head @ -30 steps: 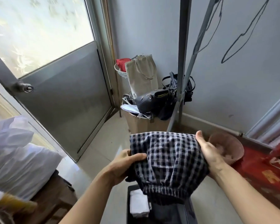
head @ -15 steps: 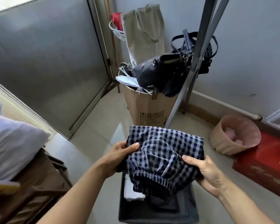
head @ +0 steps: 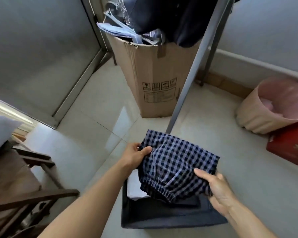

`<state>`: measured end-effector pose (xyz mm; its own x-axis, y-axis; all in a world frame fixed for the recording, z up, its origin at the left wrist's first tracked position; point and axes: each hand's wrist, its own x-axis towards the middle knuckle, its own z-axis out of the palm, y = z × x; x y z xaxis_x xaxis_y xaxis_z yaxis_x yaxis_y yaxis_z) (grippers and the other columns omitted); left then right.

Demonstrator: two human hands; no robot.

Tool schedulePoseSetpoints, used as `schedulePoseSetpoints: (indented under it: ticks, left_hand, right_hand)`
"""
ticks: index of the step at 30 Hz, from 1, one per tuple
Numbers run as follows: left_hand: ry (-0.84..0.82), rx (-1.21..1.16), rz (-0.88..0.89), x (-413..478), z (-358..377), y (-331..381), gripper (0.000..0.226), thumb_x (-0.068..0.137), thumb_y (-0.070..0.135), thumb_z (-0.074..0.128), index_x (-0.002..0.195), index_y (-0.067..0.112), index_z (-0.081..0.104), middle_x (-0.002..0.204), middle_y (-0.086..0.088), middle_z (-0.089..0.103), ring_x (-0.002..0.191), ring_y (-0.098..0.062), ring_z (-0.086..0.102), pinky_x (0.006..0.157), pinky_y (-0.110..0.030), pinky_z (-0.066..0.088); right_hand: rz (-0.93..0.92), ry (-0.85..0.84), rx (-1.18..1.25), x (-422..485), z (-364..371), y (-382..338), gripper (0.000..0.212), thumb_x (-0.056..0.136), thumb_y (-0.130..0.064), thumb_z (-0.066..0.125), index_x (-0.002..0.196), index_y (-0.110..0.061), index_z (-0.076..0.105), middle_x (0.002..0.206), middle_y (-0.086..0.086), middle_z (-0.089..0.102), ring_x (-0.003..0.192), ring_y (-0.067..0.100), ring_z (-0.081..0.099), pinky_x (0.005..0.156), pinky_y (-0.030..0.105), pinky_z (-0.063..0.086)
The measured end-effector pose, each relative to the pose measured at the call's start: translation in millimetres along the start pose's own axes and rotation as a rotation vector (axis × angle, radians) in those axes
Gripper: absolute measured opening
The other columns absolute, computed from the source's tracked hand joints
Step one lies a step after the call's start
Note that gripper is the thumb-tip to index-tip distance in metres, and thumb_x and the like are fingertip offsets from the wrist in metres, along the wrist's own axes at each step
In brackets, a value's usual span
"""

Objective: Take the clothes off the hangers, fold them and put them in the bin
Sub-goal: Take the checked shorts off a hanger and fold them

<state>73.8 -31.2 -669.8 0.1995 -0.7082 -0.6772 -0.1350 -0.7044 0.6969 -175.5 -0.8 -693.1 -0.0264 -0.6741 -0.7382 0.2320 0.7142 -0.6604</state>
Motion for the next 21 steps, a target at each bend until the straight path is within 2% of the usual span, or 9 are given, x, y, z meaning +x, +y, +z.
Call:
schedulePoseSetpoints:
  ticks: [3, 5, 7, 9, 11, 12, 16, 19, 21]
  left_hand:
    - [-0.003, 0.093, -0.043, 33, 20, -35, 0.020, 0.093, 0.022, 0.065, 0.101, 0.004, 0.067, 0.100, -0.011, 0.072, 0.089, -0.023, 0.070, 0.081, -0.035, 0.057]
    - [-0.007, 0.160, -0.060, 54, 33, -60, 0.015, 0.093, 0.022, 0.065, 0.096, 0.008, 0.066, 0.098, -0.008, 0.072, 0.086, -0.020, 0.070, 0.083, -0.034, 0.056]
    - [-0.006, 0.232, -0.085, 72, 47, -85, 0.015, 0.093, 0.023, 0.066, 0.099, 0.009, 0.066, 0.101, -0.006, 0.071, 0.088, -0.020, 0.068, 0.083, -0.032, 0.053]
    - [-0.013, 0.289, -0.113, 87, 61, -107, 0.030, 0.091, 0.027, 0.068, 0.113, 0.007, 0.065, 0.110, -0.006, 0.069, 0.098, -0.024, 0.067, 0.093, -0.036, 0.052]
    - [-0.015, 0.353, -0.137, 101, 76, -129, 0.047, 0.087, 0.035, 0.070, 0.126, 0.009, 0.061, 0.121, -0.006, 0.067, 0.107, -0.026, 0.064, 0.101, -0.042, 0.049]
    - [-0.012, 0.393, -0.133, 108, 83, -137, 0.048, 0.086, 0.038, 0.070, 0.125, 0.012, 0.061, 0.122, -0.006, 0.067, 0.109, -0.026, 0.064, 0.102, -0.044, 0.048]
    - [-0.005, 0.650, -0.010, 128, 113, -149, 0.017, 0.088, 0.042, 0.067, 0.092, 0.026, 0.070, 0.104, 0.001, 0.072, 0.108, -0.024, 0.061, 0.101, -0.043, 0.044]
    - [0.090, 0.910, 0.142, 142, 139, -142, 0.022, 0.087, 0.046, 0.067, 0.100, 0.030, 0.073, 0.111, 0.003, 0.066, 0.113, -0.022, 0.054, 0.094, -0.038, 0.046]
    - [0.127, 0.969, 0.186, 148, 159, -136, 0.020, 0.089, 0.043, 0.065, 0.102, 0.029, 0.072, 0.111, 0.001, 0.064, 0.105, -0.023, 0.059, 0.079, -0.033, 0.048]
  right_hand:
    - [0.091, 0.041, -0.036, 27, -15, 53, 0.051, 0.066, -0.006, 0.081, 0.115, -0.004, 0.063, 0.105, 0.014, 0.073, 0.097, 0.031, 0.069, 0.091, 0.048, 0.053]
    - [0.182, 0.068, 0.010, 43, -25, 88, 0.056, 0.066, -0.012, 0.084, 0.116, -0.003, 0.061, 0.104, 0.015, 0.073, 0.095, 0.033, 0.070, 0.093, 0.051, 0.052]
    - [0.292, 0.085, 0.126, 54, -33, 119, 0.041, 0.077, -0.018, 0.078, 0.113, -0.004, 0.063, 0.104, 0.016, 0.073, 0.096, 0.034, 0.070, 0.091, 0.050, 0.053]
    - [0.391, 0.077, 0.241, 62, -39, 142, 0.019, 0.092, -0.020, 0.063, 0.104, -0.007, 0.065, 0.100, 0.015, 0.074, 0.097, 0.032, 0.068, 0.085, 0.045, 0.052]
    - [0.439, 0.118, 0.308, 70, -46, 161, 0.018, 0.096, -0.020, 0.057, 0.106, -0.006, 0.064, 0.103, 0.015, 0.071, 0.098, 0.032, 0.066, 0.082, 0.045, 0.051]
    - [0.449, 0.149, 0.326, 75, -50, 170, 0.019, 0.096, -0.018, 0.056, 0.110, -0.006, 0.062, 0.106, 0.016, 0.070, 0.101, 0.034, 0.065, 0.085, 0.047, 0.050]
    - [0.509, 0.272, 0.327, 98, -67, 201, 0.035, 0.095, -0.014, 0.058, 0.129, -0.005, 0.054, 0.126, 0.018, 0.062, 0.115, 0.037, 0.059, 0.099, 0.053, 0.045]
    - [0.514, 0.322, 0.317, 116, -77, 215, 0.039, 0.094, -0.013, 0.059, 0.132, -0.008, 0.051, 0.131, 0.017, 0.059, 0.118, 0.037, 0.057, 0.100, 0.051, 0.045]
    - [0.525, 0.334, 0.352, 127, -81, 223, 0.039, 0.095, -0.012, 0.059, 0.133, -0.007, 0.051, 0.130, 0.018, 0.059, 0.117, 0.036, 0.057, 0.099, 0.049, 0.046]
